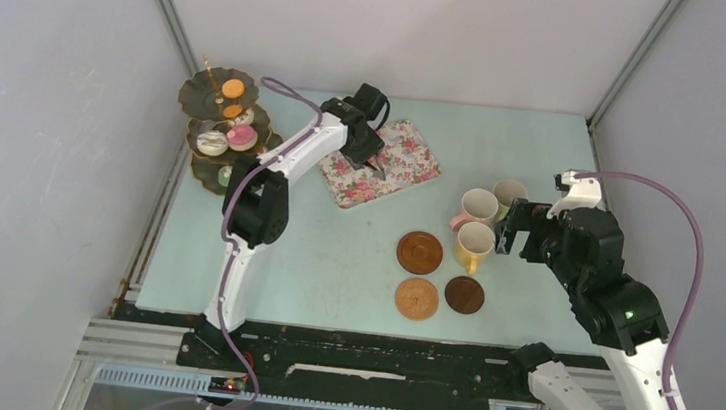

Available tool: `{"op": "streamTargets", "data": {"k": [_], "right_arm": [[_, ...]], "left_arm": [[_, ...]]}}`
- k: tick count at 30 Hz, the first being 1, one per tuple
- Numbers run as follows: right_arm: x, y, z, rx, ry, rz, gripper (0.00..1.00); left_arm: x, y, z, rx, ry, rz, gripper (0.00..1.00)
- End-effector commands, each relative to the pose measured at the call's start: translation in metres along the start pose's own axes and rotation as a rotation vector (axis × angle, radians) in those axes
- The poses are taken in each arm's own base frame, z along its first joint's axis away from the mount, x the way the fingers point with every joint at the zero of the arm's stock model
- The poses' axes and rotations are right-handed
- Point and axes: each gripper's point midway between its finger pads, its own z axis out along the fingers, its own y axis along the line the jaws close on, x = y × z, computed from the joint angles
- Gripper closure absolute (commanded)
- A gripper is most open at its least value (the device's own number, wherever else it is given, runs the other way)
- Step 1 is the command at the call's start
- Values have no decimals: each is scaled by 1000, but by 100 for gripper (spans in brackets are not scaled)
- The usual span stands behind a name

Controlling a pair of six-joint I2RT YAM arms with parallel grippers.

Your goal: Serve the afternoon tea

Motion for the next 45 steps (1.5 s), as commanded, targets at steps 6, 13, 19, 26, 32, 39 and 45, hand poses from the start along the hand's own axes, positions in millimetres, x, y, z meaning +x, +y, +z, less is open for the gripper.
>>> {"op": "streamTargets", "data": {"k": [6, 13, 19, 26, 32, 39, 45], "right_arm": [[-2, -2, -1, 6, -25, -26, 0], [-2, -1, 0, 6, -23, -29, 0], [-3, -1, 1, 4, -25, -28, 0], [-3, 2, 2, -7, -25, -25, 0], [-4, 2, 2, -10, -28, -20, 0], [-4, 4, 3, -14, -23, -21, 0], [-4, 4, 3, -15, -24, -18, 0]], "left_arm": [[-4, -7, -1, -5, -18, -58, 52], [-8, -12, -4, 14, -22, -64, 59], [-11, -19, -21, 55, -26, -71, 65], [-12, -21, -33, 88, -20, -66, 62], [-3, -9, -28, 86, 14, -89, 51], [2, -6, -26, 84, 39, -101, 46], [3, -6, -27, 83, 43, -117, 49]]}}
